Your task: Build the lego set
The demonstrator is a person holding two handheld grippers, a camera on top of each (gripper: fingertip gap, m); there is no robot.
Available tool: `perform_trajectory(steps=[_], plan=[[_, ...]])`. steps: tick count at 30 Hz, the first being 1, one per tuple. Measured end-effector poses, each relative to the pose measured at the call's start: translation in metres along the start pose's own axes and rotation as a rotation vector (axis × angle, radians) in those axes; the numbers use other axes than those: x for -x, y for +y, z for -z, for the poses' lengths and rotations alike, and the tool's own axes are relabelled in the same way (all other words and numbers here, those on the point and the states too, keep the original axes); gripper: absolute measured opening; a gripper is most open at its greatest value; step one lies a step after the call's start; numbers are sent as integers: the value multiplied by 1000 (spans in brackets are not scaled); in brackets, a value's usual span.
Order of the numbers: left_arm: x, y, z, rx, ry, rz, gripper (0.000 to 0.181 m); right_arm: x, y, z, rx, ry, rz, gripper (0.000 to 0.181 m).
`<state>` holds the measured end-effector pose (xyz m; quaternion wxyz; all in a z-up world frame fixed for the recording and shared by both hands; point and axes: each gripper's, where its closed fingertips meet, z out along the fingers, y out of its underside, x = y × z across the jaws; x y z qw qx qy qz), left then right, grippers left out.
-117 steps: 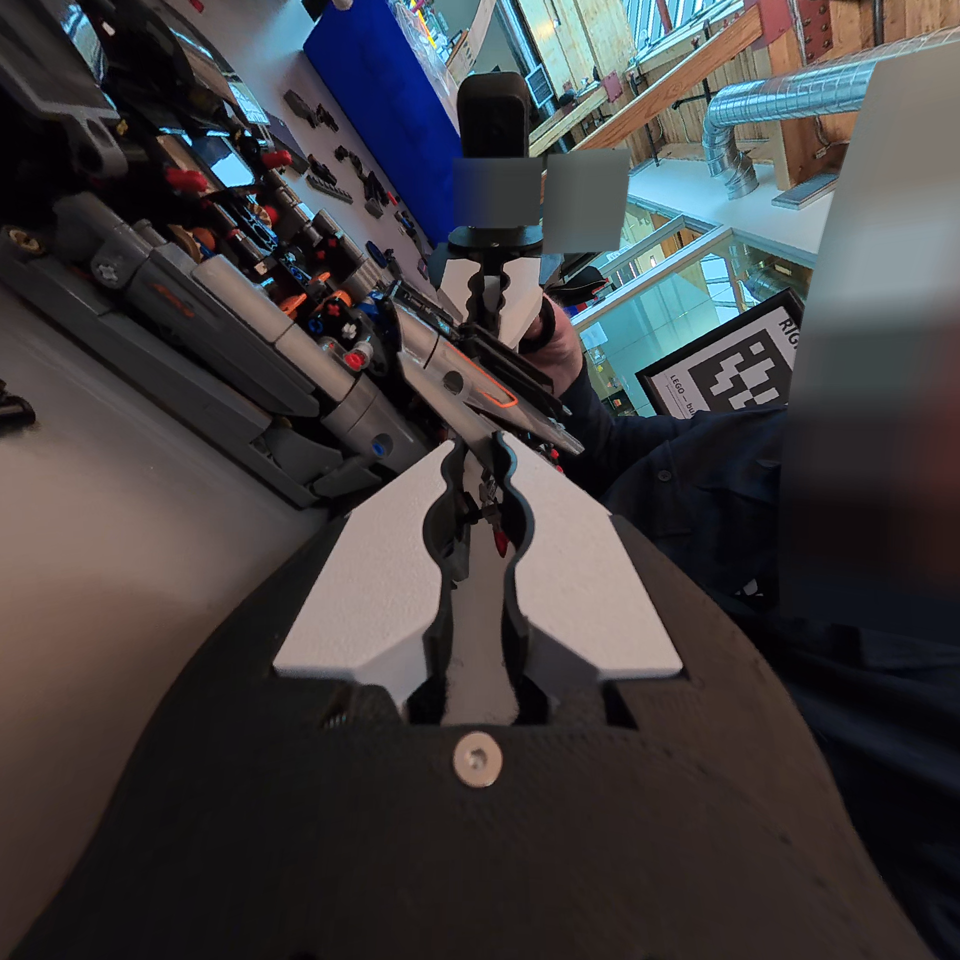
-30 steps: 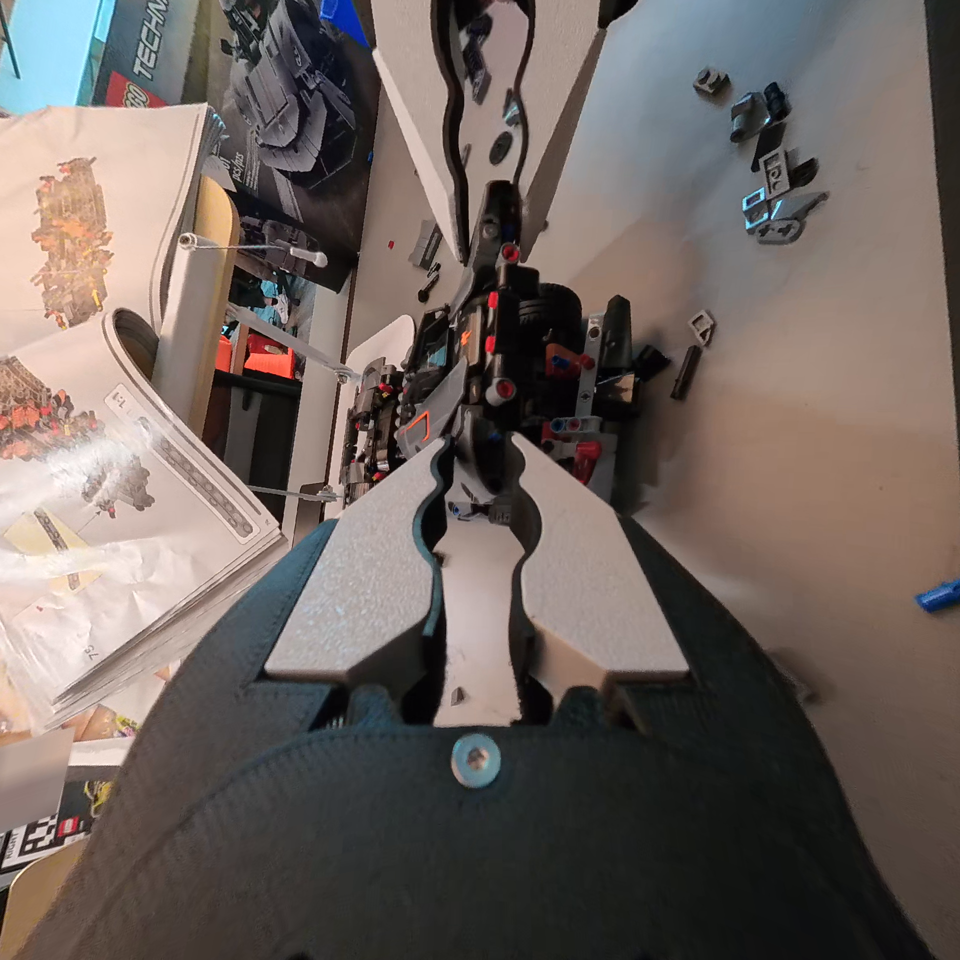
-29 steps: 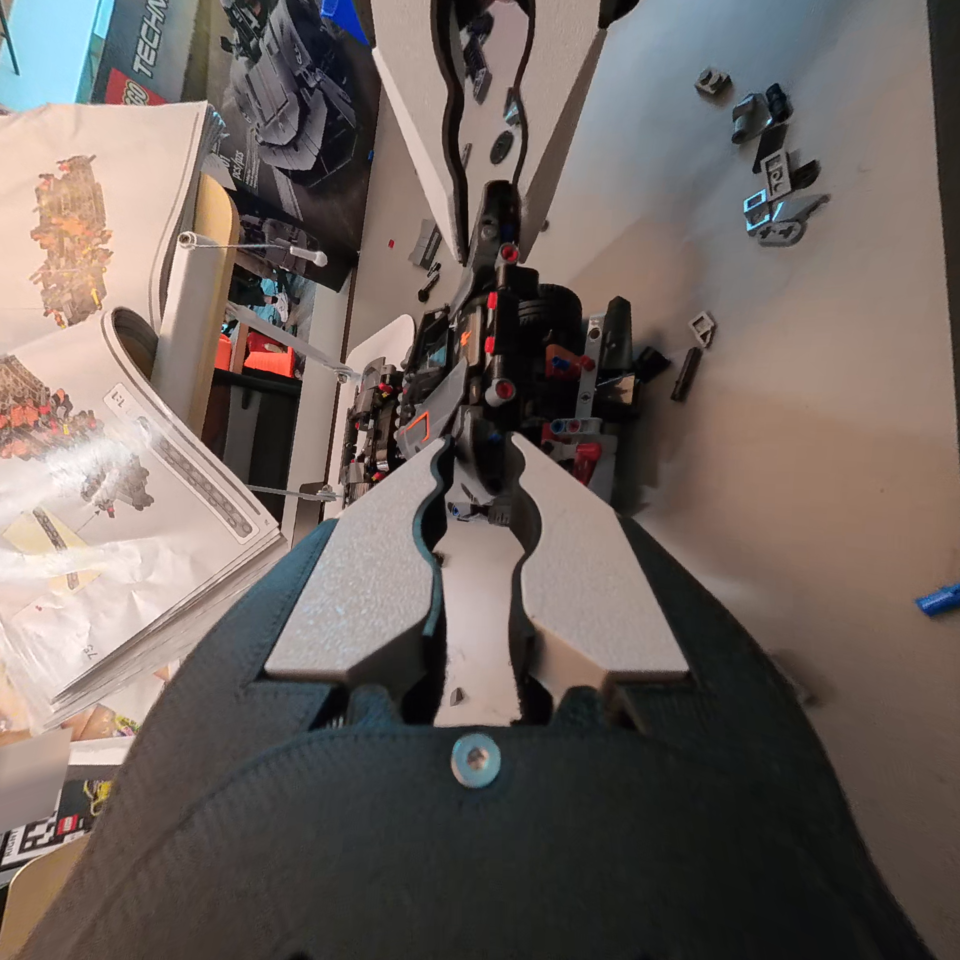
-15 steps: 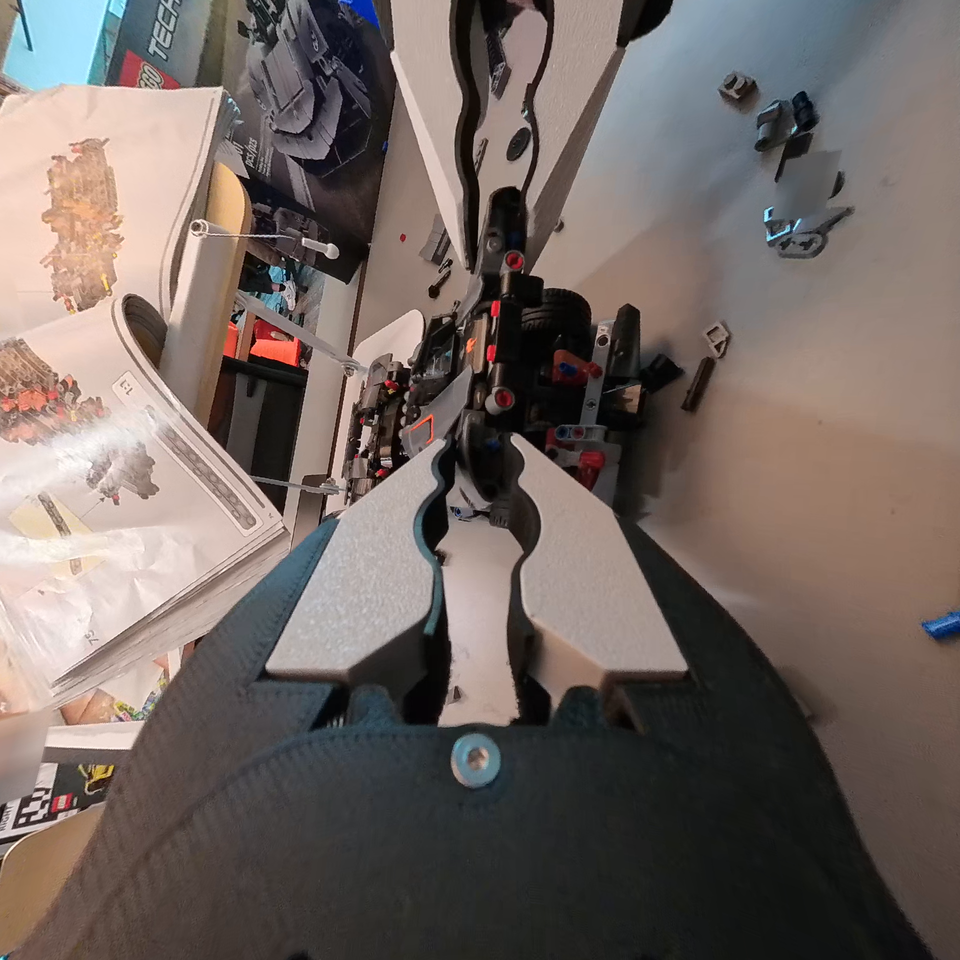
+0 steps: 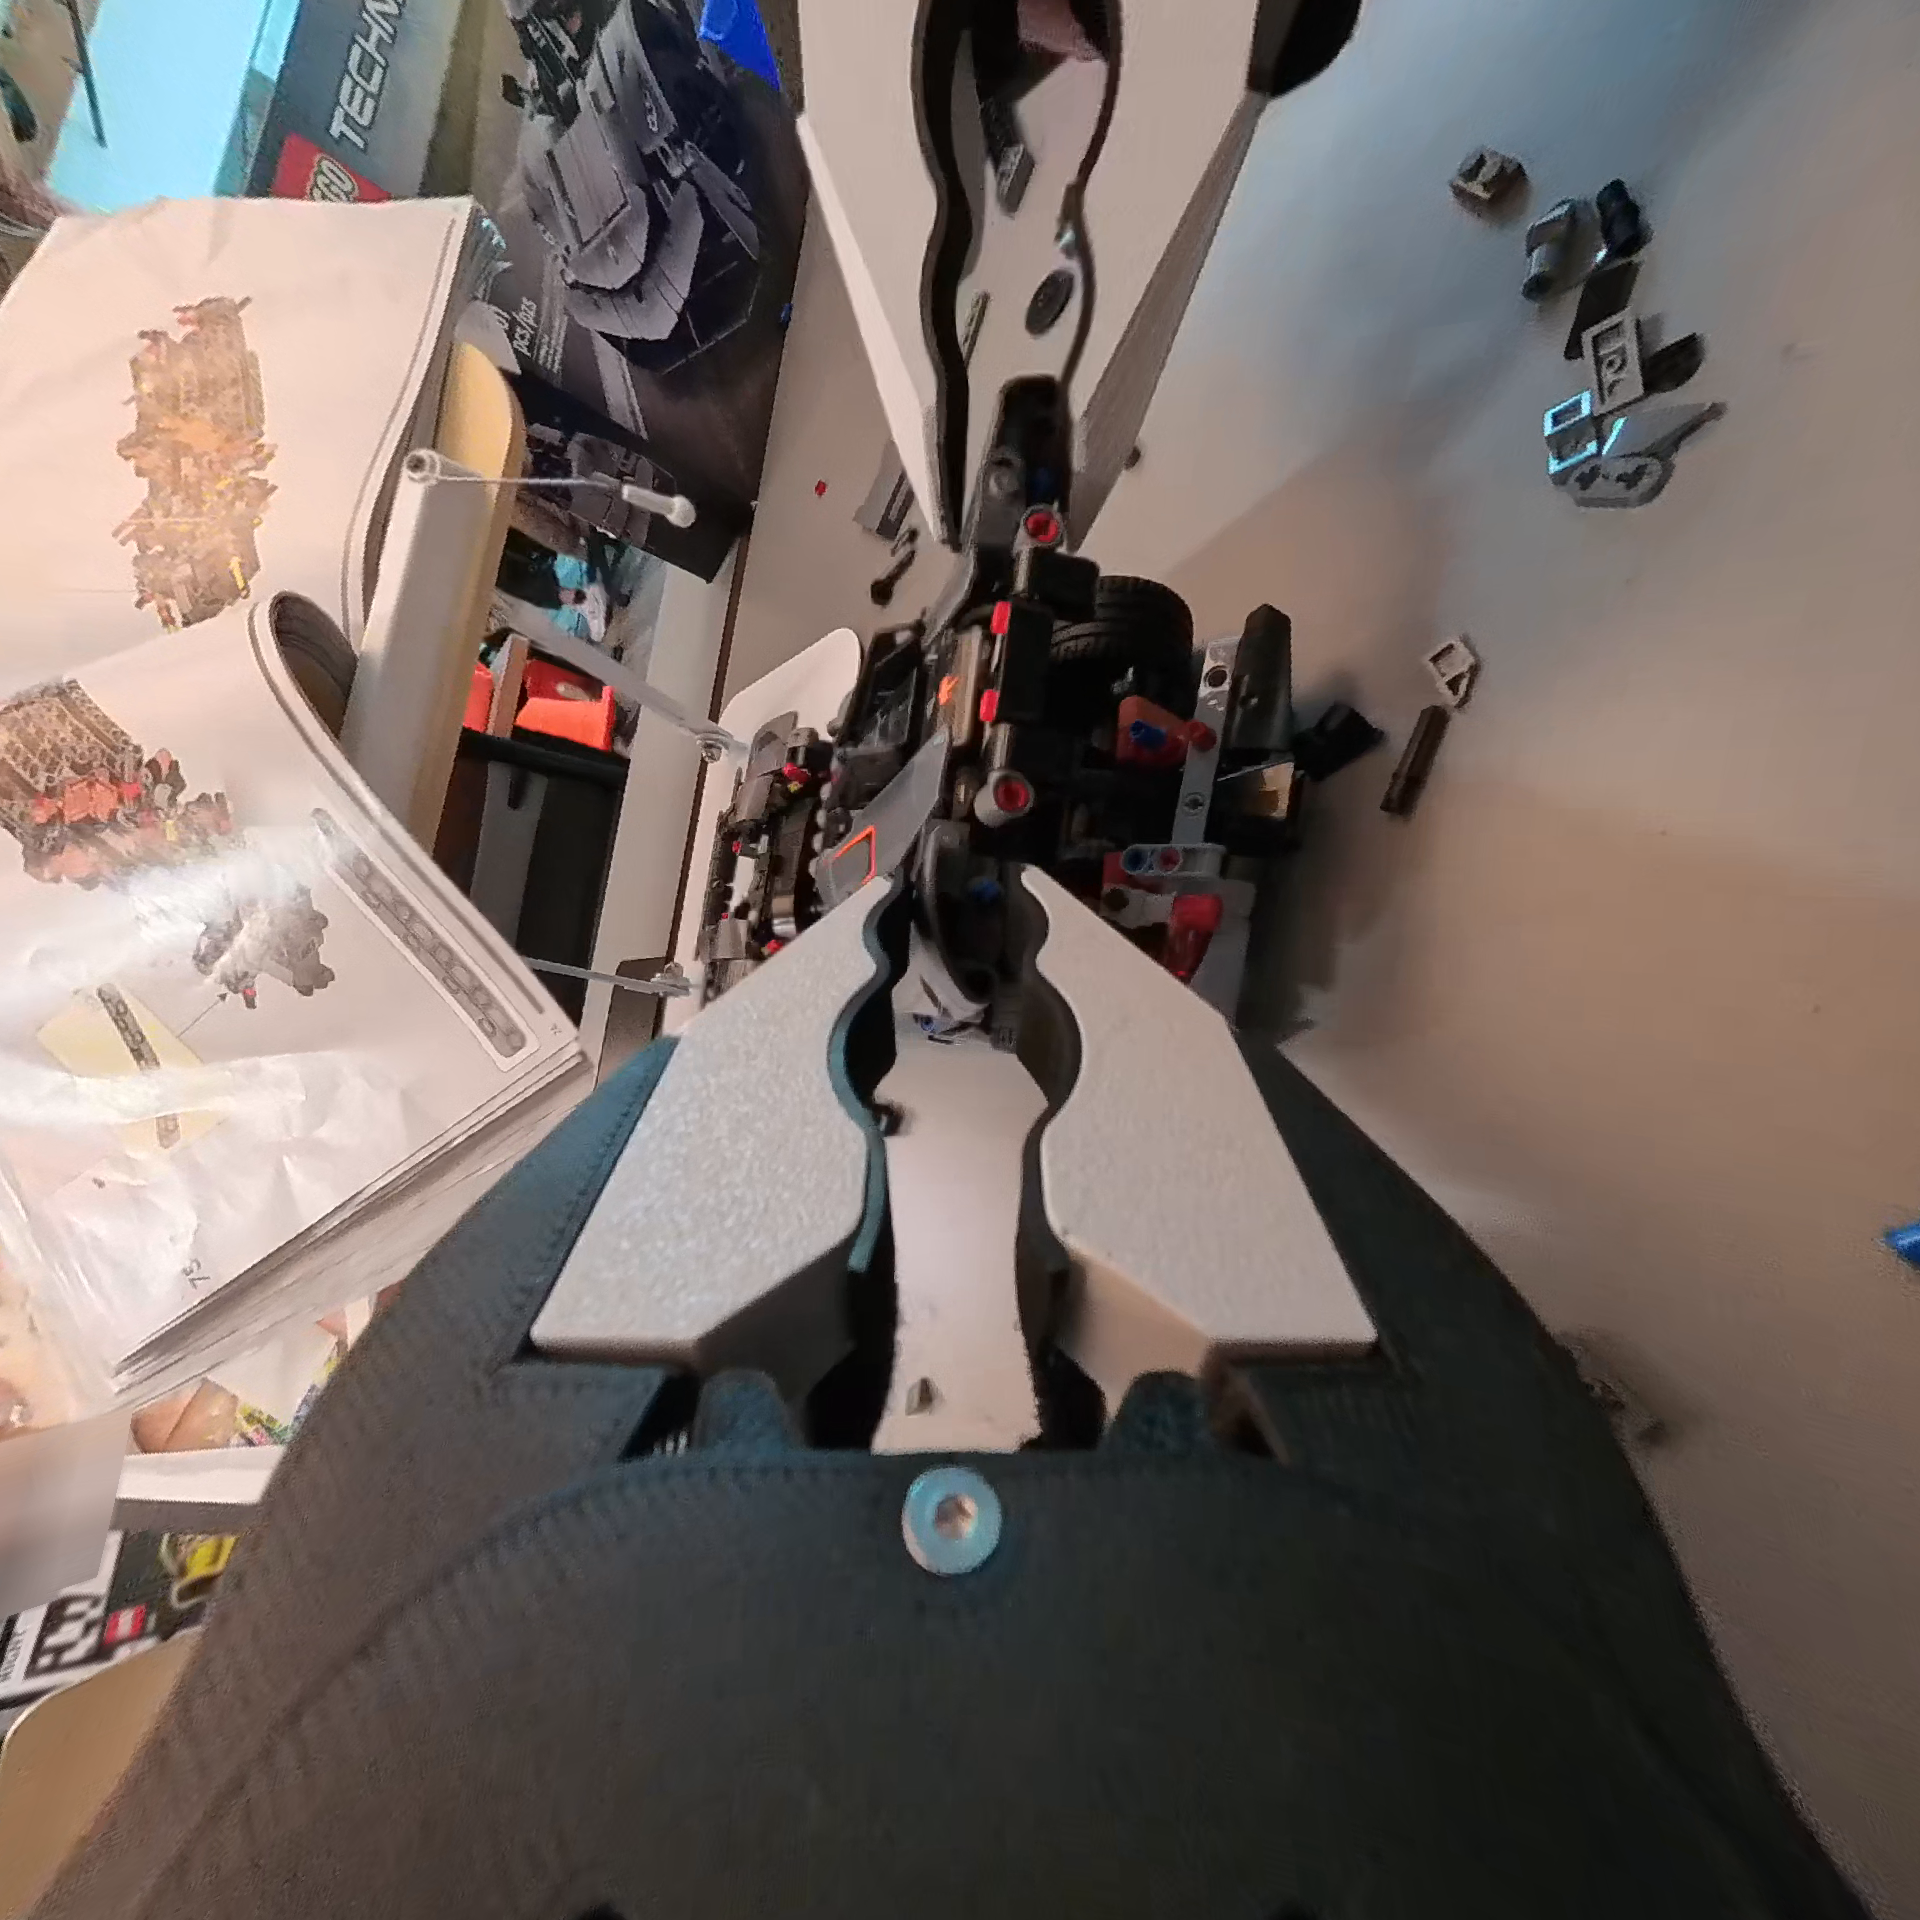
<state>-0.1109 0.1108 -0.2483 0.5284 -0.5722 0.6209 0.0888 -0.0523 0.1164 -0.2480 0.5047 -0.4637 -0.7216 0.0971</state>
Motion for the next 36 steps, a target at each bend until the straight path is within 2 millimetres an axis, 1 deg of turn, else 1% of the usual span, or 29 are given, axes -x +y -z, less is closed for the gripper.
perform_trajectory(steps=[2,5,8,11,13,15,19,22,25,30,36], plan=[[-1,4,-1,11,12,8,17,-2,2,1,10,7,16,23],[0,14,-4,44,14,21,27,-2,5,1,9,-8,0,30],[-1,15,-5,42,30,50,27,-1,13,0,32,-38,-35,35],[-1,23,-8,80,22,38,25,0,20,-2,52,-63,-74,38],[-1,25,-9,83,22,43,24,-1,22,-1,53,-59,-73,37],[1,26,-9,84,14,44,17,-5,27,-3,76,-46,-92,36],[2,27,-10,91,1,35,16,-2,33,-6,105,-53,-85,32],[4,26,-10,89,-20,18,15,-3,27,-5,94,-31,-58,25],[5,26,-11,91,-30,14,14,-6,25,-4,96,-8,-42,22],[11,24,-10,54,-42,91,12,-10,20,-3,50,-10,-105,19],[22,18,-11,18,-89,145,10,-26,15,0,17,45,-157,15]])
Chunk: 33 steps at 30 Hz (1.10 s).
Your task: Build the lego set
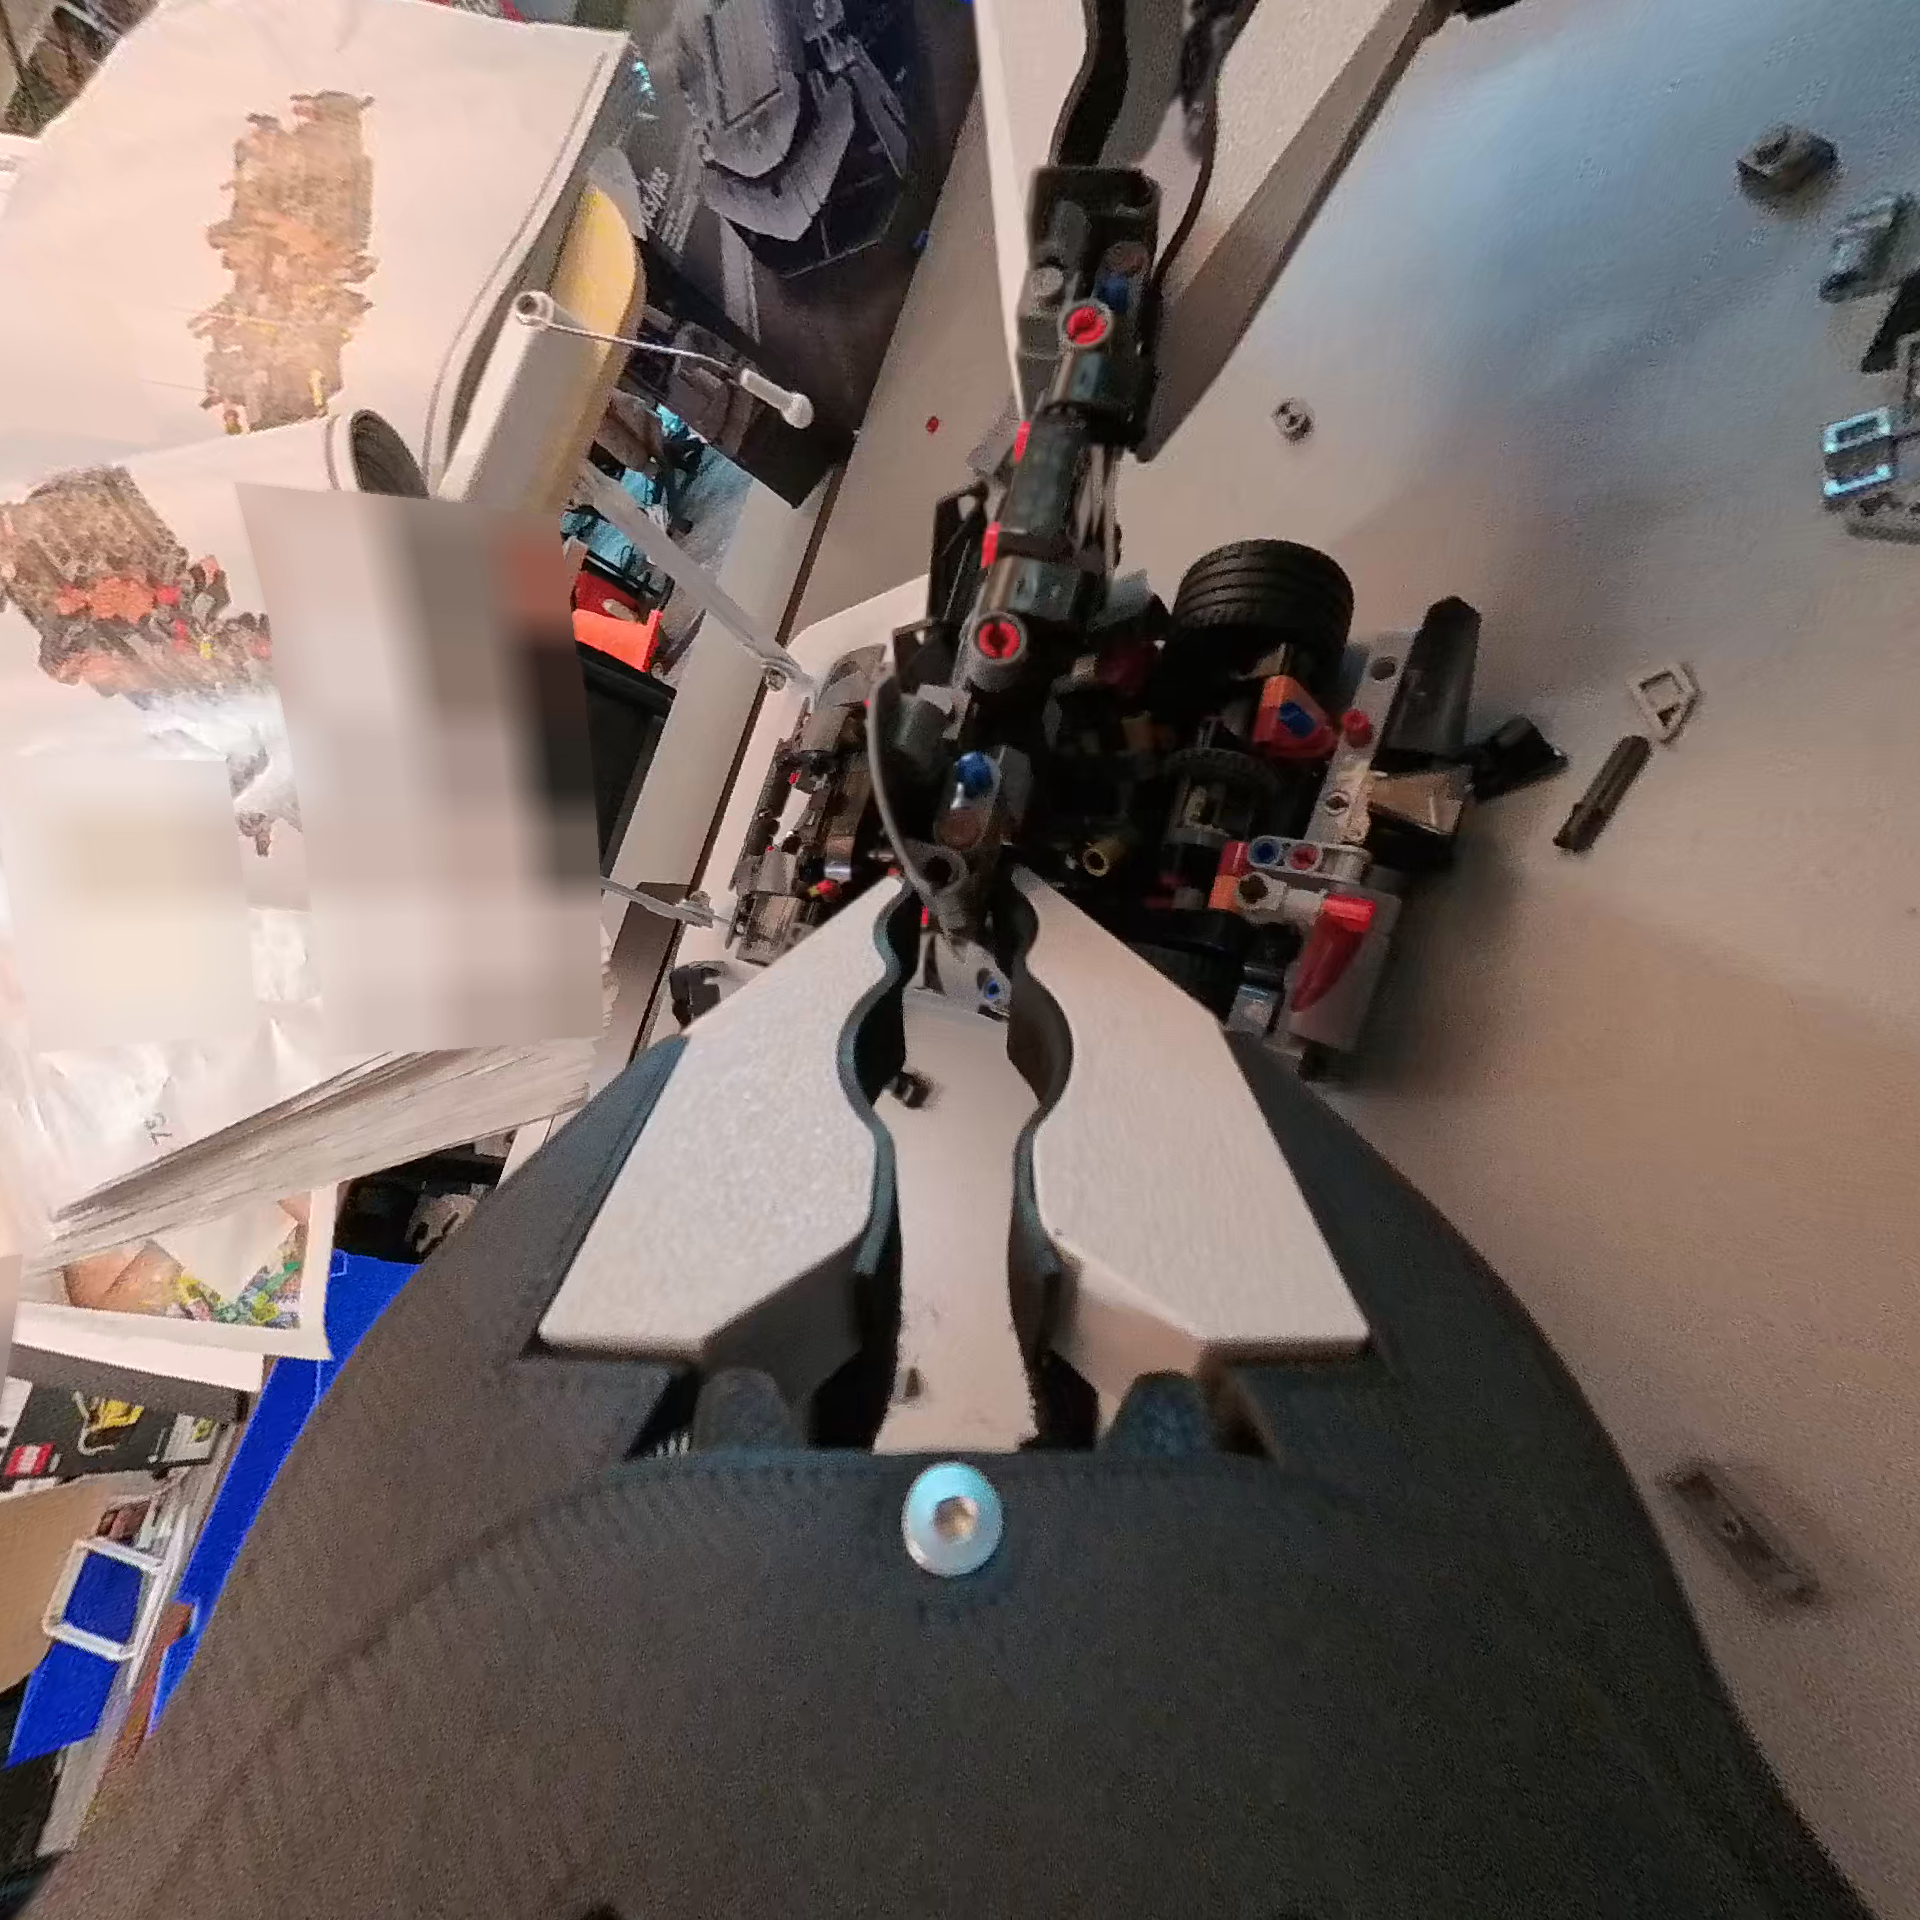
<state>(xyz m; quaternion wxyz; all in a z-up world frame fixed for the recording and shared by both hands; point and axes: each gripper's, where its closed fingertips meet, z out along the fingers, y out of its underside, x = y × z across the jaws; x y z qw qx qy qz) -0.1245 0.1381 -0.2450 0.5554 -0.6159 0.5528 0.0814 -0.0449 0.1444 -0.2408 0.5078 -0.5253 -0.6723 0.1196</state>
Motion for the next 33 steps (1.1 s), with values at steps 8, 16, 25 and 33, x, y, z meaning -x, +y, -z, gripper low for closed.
perform_trajectory(steps=[8,16,25,33], plan=[[13,-5,-3,-29,-38,95,11,-13,-6,1,-44,37,-108,11],[22,-9,-6,-47,-34,192,11,-27,-7,0,-78,67,-205,13],[13,-5,-4,-69,34,201,16,-16,-8,0,-110,16,-133,23],[0,5,-8,-35,87,169,23,-6,6,-5,-70,-47,-125,23]])
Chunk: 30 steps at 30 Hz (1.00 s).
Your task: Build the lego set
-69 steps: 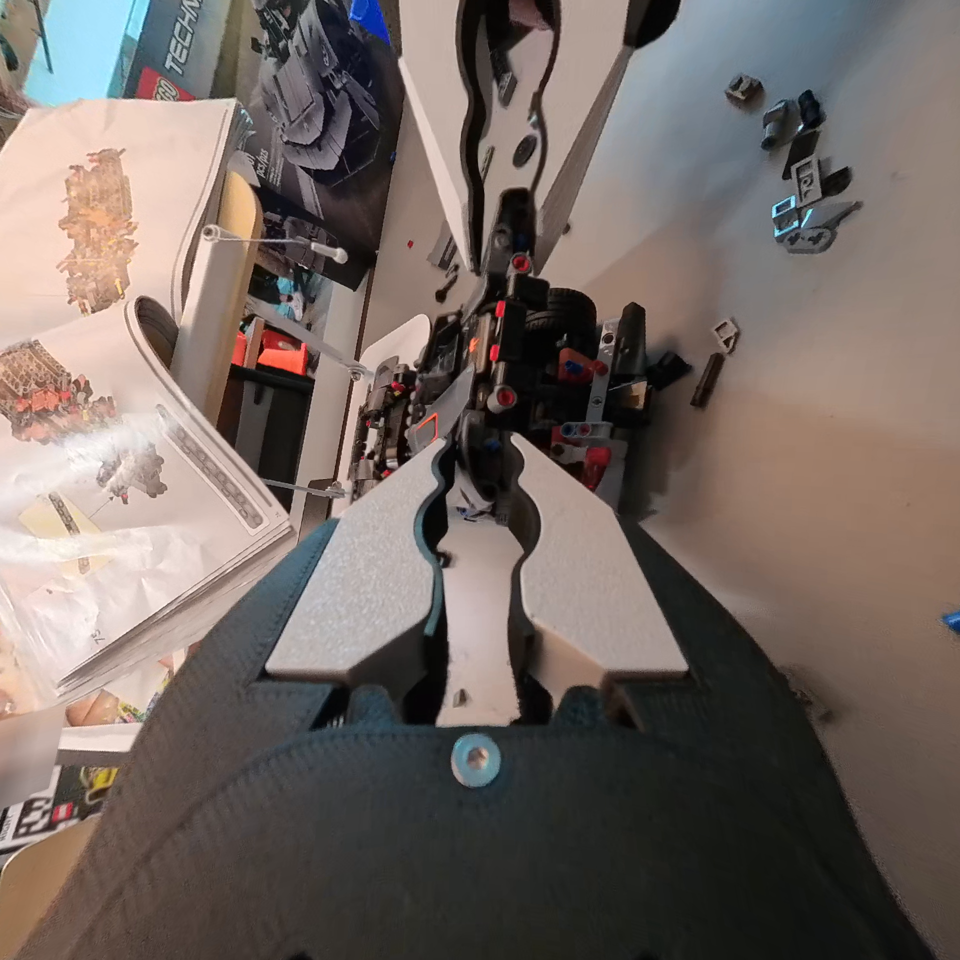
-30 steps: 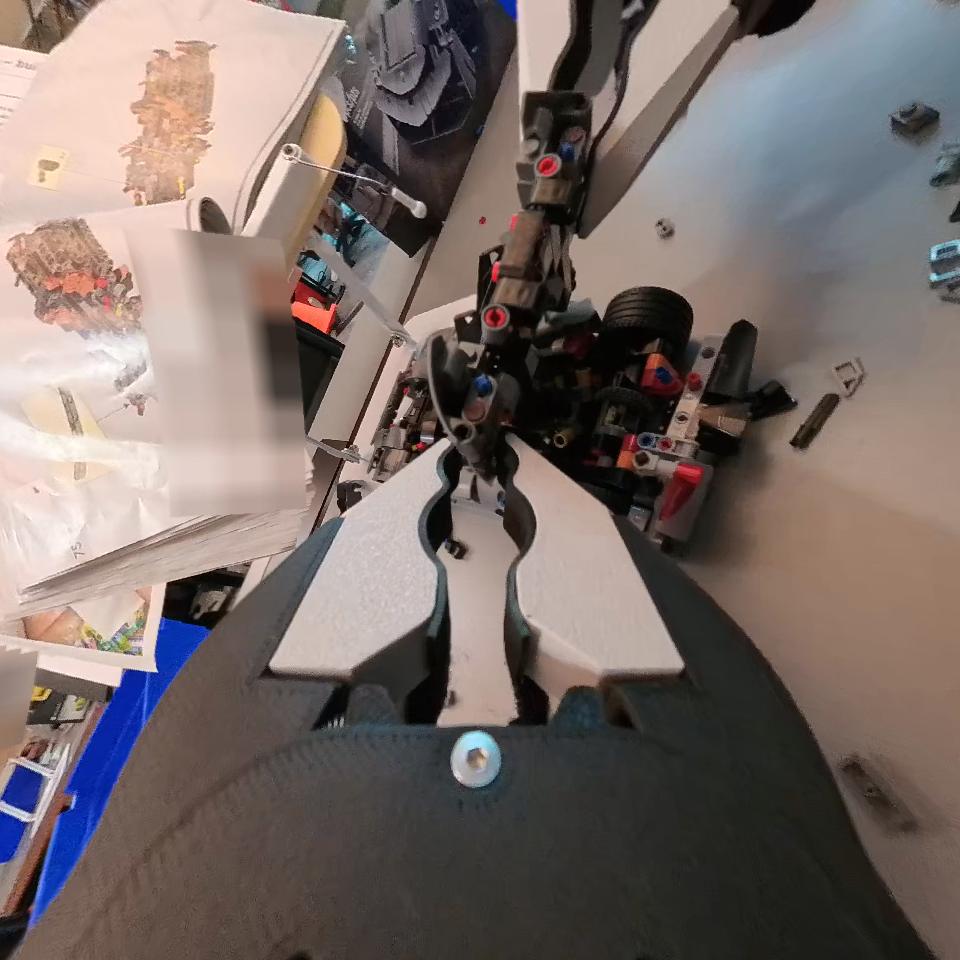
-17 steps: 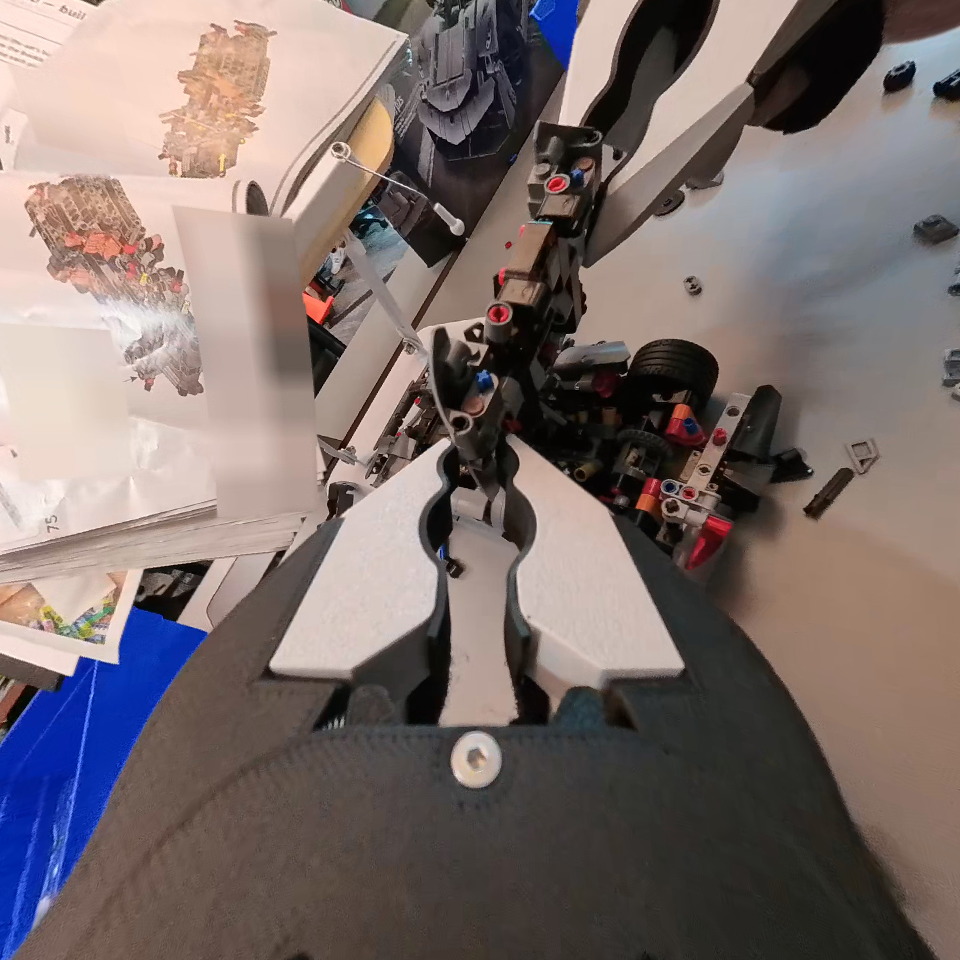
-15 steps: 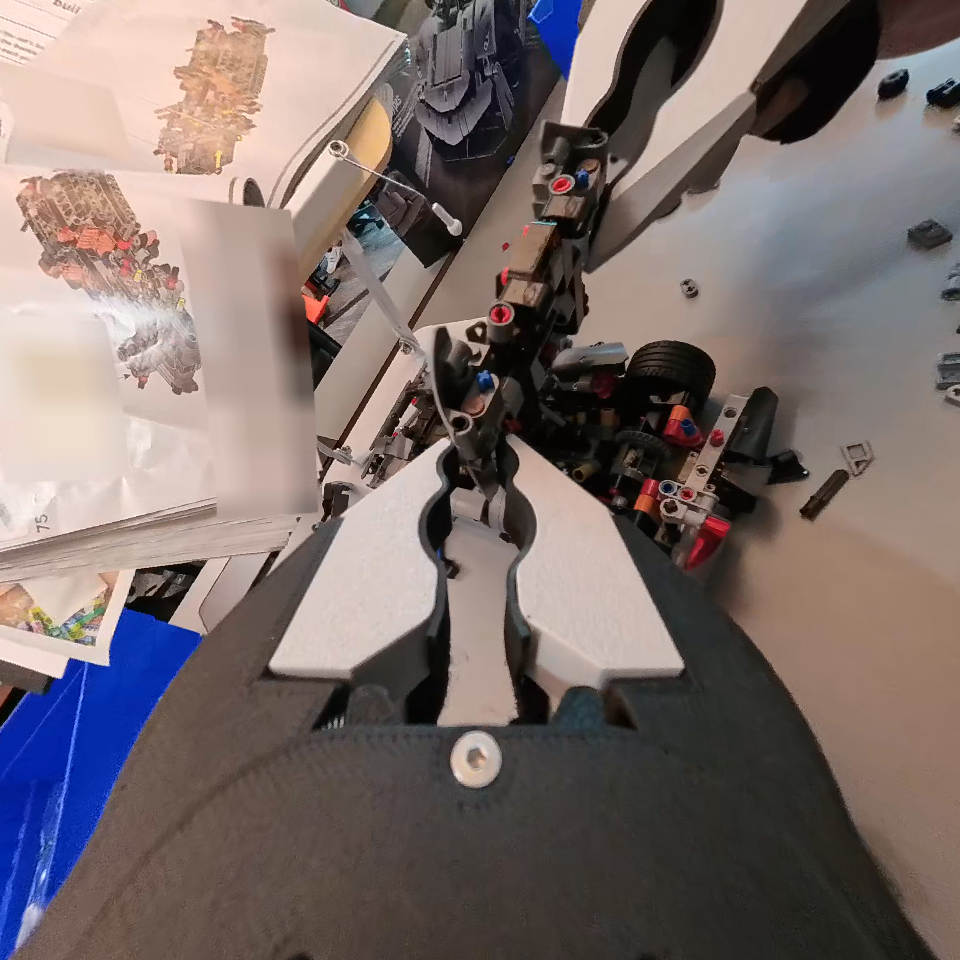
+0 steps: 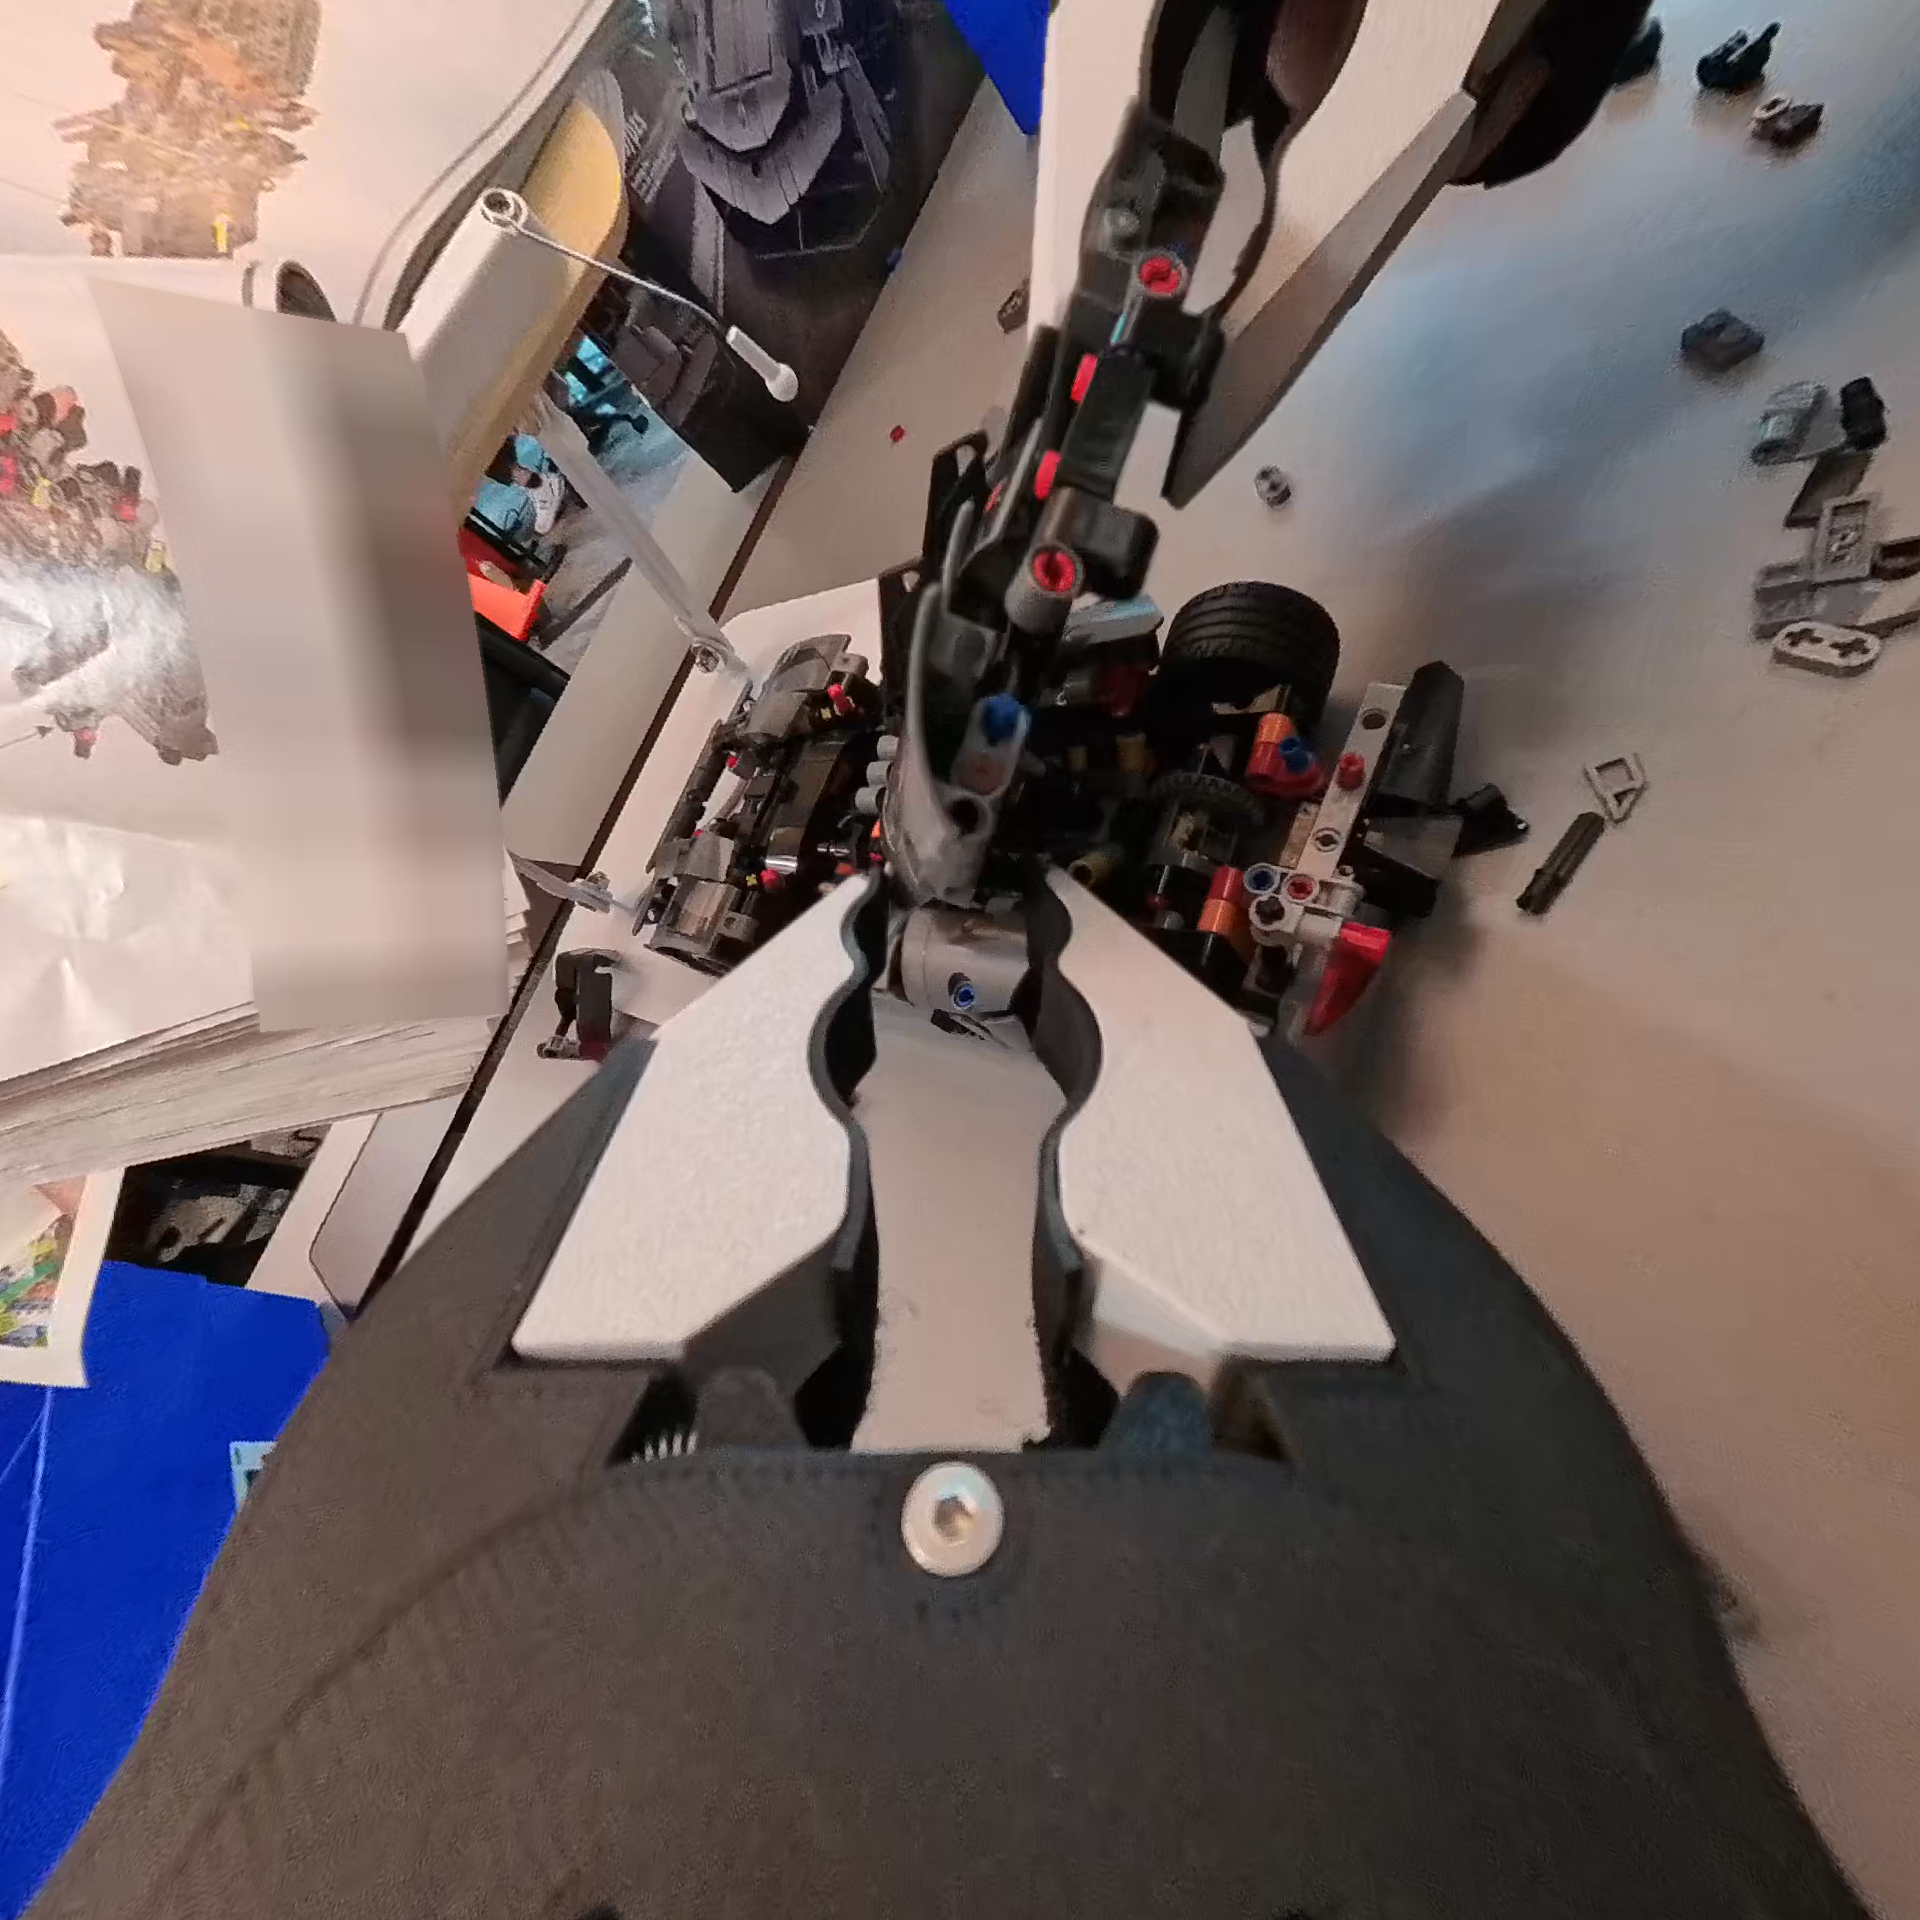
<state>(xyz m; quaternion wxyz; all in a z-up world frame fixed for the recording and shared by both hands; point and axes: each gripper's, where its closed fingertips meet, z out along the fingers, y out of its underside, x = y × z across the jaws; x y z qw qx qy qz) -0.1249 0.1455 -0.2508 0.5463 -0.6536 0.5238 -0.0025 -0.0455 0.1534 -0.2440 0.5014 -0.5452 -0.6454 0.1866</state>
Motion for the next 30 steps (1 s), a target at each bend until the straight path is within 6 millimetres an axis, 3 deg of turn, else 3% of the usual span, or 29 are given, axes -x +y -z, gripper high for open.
perform_trajectory(steps=[12,17,22,30], plan=[[2,0,-4,8,-44,-11,6,0,3,-5,26,9,4,11],[6,1,-5,17,-85,-37,5,-1,3,-5,27,18,8,18],[8,8,-6,55,-100,-63,18,-4,9,-5,55,38,16,21],[12,13,-12,105,-172,-137,6,-6,12,-6,80,69,64,20]])
